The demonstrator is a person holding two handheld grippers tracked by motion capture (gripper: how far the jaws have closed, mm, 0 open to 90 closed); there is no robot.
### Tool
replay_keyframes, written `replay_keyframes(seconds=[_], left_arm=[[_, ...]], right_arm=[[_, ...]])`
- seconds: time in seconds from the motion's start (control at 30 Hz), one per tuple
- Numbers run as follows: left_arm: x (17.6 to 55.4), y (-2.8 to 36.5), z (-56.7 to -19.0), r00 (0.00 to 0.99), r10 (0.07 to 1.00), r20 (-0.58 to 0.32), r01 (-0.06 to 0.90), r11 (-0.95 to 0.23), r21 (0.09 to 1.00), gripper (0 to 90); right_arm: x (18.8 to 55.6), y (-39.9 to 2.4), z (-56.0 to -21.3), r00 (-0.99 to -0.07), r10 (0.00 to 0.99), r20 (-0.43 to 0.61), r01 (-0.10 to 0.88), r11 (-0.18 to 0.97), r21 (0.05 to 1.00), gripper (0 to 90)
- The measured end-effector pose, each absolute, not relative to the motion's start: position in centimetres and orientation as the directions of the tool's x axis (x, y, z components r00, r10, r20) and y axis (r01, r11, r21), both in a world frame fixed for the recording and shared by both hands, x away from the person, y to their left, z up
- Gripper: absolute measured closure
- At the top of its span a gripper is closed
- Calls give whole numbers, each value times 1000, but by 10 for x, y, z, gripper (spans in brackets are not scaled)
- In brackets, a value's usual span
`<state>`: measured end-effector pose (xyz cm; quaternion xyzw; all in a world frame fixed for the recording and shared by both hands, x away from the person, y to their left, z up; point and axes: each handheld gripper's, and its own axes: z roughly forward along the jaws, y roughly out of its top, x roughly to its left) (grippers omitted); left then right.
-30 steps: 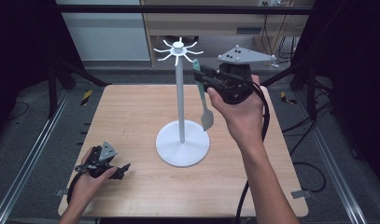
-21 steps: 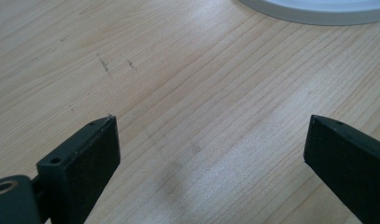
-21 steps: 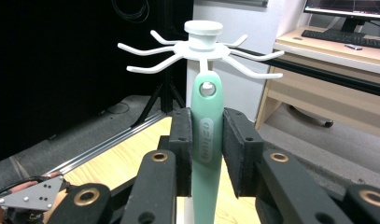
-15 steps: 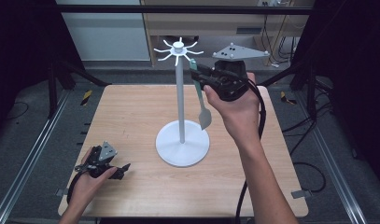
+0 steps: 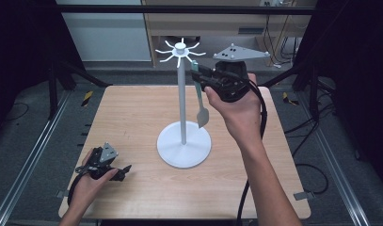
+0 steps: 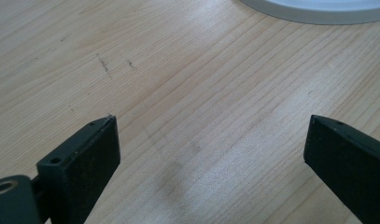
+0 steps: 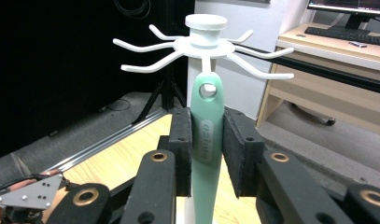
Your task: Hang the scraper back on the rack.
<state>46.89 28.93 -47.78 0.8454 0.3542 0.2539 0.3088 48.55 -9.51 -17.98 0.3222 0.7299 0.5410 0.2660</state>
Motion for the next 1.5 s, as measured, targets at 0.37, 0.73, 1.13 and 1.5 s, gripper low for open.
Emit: replay_keyframes(seconds=[0.37,0.73,1.13,1.5], left_arm=[[469,290,-477,618,758,210,444,-557,702,34],[469,292,-477,614,761,211,449,-556,700,34],[469,292,-478,615,757,221,450,-567,690,34],[469,291,-479,613,760,217,453,-563,692,33]], right_arm=[[481,-101,-178,-649,760,-33,190,203,961,686],[472,-121,-194,-617,785,-51,233,244,942,665],[467,-149,-211,-572,820,-21,282,221,934,563],[465,-172,-219,-529,849,2,309,191,932,476]])
